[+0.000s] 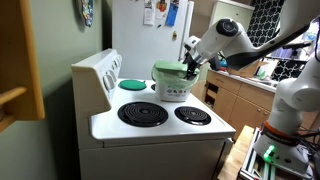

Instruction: Open the lid of the bin on the stove

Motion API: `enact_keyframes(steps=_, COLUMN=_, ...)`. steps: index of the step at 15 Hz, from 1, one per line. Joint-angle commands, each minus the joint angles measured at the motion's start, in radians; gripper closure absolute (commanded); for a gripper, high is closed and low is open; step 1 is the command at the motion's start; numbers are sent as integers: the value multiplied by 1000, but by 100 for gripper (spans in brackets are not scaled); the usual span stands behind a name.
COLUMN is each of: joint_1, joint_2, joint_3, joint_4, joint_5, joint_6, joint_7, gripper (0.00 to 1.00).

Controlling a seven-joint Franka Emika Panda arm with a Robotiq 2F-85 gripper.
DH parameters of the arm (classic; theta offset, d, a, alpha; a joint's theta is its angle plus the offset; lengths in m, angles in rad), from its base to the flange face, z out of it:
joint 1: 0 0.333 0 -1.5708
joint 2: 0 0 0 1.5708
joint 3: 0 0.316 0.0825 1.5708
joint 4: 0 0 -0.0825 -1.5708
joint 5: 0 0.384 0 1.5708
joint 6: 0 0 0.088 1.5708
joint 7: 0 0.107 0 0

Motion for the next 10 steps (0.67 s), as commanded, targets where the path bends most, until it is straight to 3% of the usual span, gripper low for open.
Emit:
enact_keyframes(steps=1, joint_1=19, joint_2=9, joint_3=0, joint_4=-26, joint_5=-76, joint_6=-3, joint_7=134, gripper=0)
enact_keyframes(steps=10, joint_1=36, joint_2=29, joint_3=-22, joint_4=-35, joint_5=-265, joint_6=-2, joint_7=355, gripper=0)
